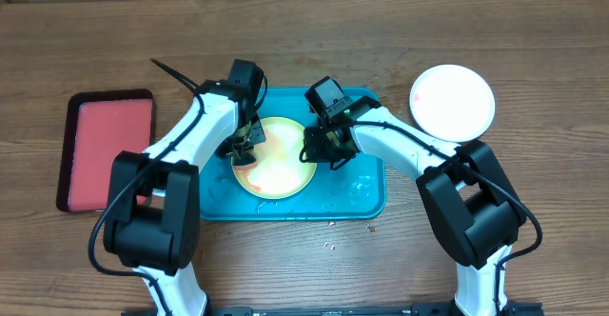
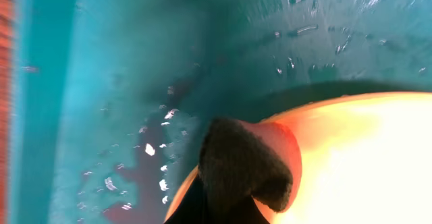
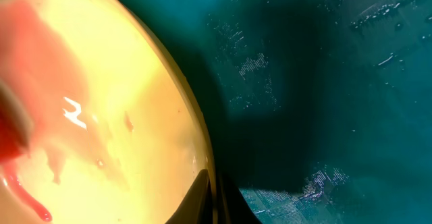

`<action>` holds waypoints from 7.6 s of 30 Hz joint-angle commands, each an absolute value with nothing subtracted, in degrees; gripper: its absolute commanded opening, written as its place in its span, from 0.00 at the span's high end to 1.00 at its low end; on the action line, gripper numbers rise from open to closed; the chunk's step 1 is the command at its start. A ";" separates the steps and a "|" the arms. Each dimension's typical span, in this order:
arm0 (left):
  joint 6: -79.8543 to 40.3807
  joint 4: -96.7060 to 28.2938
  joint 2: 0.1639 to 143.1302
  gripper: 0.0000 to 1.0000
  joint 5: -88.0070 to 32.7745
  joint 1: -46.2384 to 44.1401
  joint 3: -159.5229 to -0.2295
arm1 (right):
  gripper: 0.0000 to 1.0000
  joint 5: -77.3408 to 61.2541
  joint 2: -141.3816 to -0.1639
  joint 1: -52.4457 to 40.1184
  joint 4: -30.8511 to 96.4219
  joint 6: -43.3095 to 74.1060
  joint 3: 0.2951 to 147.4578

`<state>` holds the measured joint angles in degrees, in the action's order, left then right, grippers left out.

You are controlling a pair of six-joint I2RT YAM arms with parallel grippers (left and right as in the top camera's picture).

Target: Clean dirty plates on tray and stack at the side

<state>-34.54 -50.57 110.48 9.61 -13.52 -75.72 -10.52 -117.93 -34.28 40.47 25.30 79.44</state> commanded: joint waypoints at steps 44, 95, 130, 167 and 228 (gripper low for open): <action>-31.73 -55.29 109.67 0.67 8.14 27.07 -83.70 | 0.96 -5.82 -120.53 -33.54 43.05 25.30 77.91; -31.73 -76.42 107.90 0.00 0.16 26.98 -104.40 | 0.96 86.21 -113.56 -58.81 79.83 0.60 110.50; -31.73 -76.42 107.90 0.00 0.16 26.98 -104.40 | 0.96 -7.31 -107.48 11.16 67.18 7.53 95.39; -31.73 -76.40 107.90 0.00 0.16 26.98 -104.40 | 0.00 -15.14 -68.53 17.96 76.23 12.05 85.23; -31.73 -76.27 107.90 0.00 0.16 26.98 -104.40 | 0.00 -8.43 -0.16 -5.41 21.45 12.03 16.34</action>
